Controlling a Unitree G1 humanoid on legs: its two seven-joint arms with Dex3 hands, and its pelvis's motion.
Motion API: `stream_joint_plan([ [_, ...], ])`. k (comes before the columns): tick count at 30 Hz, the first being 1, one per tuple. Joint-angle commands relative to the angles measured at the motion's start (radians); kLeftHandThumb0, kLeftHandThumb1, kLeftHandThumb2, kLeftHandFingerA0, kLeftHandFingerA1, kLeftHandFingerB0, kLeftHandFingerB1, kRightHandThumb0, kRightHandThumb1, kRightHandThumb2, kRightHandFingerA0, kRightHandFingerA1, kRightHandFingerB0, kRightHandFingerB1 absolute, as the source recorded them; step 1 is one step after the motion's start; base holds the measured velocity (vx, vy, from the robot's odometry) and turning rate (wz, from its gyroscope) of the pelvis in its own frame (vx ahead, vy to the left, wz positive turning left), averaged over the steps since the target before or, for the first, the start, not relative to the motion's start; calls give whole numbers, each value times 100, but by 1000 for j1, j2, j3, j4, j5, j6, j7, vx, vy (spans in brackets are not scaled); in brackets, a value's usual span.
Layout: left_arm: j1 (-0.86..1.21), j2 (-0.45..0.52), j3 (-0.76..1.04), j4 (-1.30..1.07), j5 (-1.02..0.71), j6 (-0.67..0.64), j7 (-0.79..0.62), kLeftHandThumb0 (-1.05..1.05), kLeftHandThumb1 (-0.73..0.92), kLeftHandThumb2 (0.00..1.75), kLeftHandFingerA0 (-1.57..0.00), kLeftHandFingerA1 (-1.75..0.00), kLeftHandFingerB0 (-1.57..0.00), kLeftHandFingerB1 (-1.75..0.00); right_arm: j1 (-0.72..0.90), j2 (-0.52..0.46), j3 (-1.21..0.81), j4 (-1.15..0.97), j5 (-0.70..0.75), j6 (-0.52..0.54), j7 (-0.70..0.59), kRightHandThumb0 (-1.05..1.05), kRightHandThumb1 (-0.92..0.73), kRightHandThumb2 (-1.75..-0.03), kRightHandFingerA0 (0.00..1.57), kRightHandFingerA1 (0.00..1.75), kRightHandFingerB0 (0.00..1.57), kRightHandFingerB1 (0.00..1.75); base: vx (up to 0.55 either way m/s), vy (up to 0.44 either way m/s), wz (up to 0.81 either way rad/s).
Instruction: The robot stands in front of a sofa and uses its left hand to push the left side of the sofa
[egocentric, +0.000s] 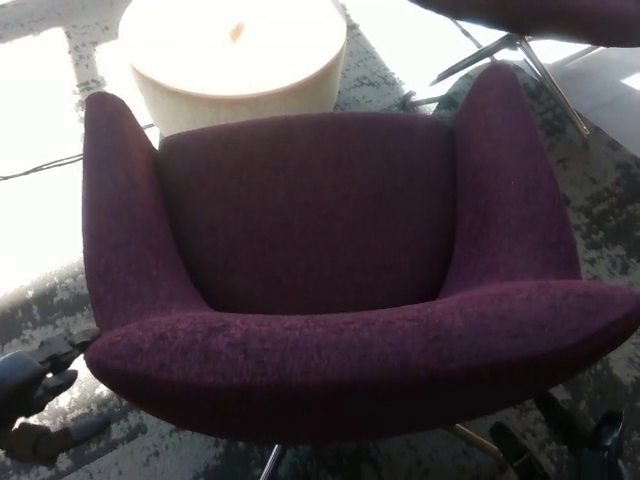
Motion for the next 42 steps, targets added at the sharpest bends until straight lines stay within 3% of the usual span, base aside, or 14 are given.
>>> stream_joint_plan([
  [1, 0, 16, 39, 32, -36, -13, -15, -71, 43, 83, 0, -15, 0, -10, -5, -19, 0, -21, 31, 4, 31, -105, -92, -82, 0, 105, 0, 60, 0, 0, 0],
  [15, 64, 20, 229, 118, -119, 4, 87, -90, 76, 110, 0, -16, 0, -9, 13, -27, 34, 0, 16, -2, 31, -105, -92, -82, 0, 103, 0, 63, 0, 0, 0],
  [19, 83, 14, 252, 120, -115, -9, 94, -90, 75, 110, -1, -17, 0, -11, 21, -26, 44, 7, 10, -12, 6, -105, -92, -82, 0, 102, 0, 70, 0, 0, 0],
  [20, 104, 4, 269, 124, -134, -6, 79, -82, 66, 106, 0, -16, 0, -16, 34, -23, 45, 21, 7, -11, 1, -105, -92, -82, 0, 93, 0, 52, 0, 0, 0],
  [21, 116, -3, 274, 122, -138, -23, 71, -84, 66, 92, 0, -13, 0, -15, 35, -21, 48, 26, 5, -11, -13, -105, -91, -80, 0, 98, 0, 58, 0, 0, 0],
  [22, 125, -9, 278, 118, -142, -31, 65, -86, 69, 105, 0, -15, 0, -13, 34, -20, 45, 29, 10, -6, -25, -105, -58, -119, 0, 78, 0, 63, 0, 0, 0],
  [28, 145, -29, 290, 106, -154, -43, 54, -87, 69, 104, 0, -18, 0, -12, 31, -15, 34, 36, 27, 5, -34, -105, -52, -112, 4, 83, 0, 67, 0, 0, 0],
  [29, 190, -65, 282, 87, -154, -83, 51, -92, 69, 103, -8, -21, -8, -10, 29, -18, 57, 36, 0, 0, -62, -85, -9, -113, 9, 95, 0, 74, 0, 0, 0],
  [30, 205, -77, 278, 84, -155, -95, 40, -87, 69, 104, 0, -16, 0, -12, 26, -22, 70, 37, -12, 5, -81, -30, 19, -99, 14, 80, 0, 70, 0, 0, 0],
  [31, 213, -84, 277, 82, -160, -98, 27, -83, 68, 103, 0, -16, 0, -14, 24, -25, 75, 38, -14, 11, -91, -6, -1, -114, 13, 80, 0, 70, 0, 0, 0],
  [37, 237, -114, 289, 62, -192, -78, 4, -82, 64, 101, 0, -20, 0, -16, 24, -31, 107, 34, -23, 10, -82, 13, -8, -116, 7, 74, 0, 68, 0, 0, 0],
  [38, 243, -117, 291, 56, -197, -82, -2, -83, 64, 101, 0, -21, 0, -15, 25, -32, 108, 35, -21, 15, -77, 36, 23, -175, 0, 90, 0, 111, 0, 0, 0],
  [39, 248, -114, 285, 50, -189, -85, 3, -88, 69, 102, -3, -18, -3, -11, 25, -31, 107, 36, -18, 18, -79, 13, -13, -119, 8, 74, 0, 68, 0, 0, 0],
  [42, 267, -110, 260, 39, -156, -116, 33, -93, 72, 104, -6, -19, -6, -9, 31, -32, 114, 36, -25, 14, -75, 14, -17, -120, 9, 75, 0, 68, 0, 0, 0],
])
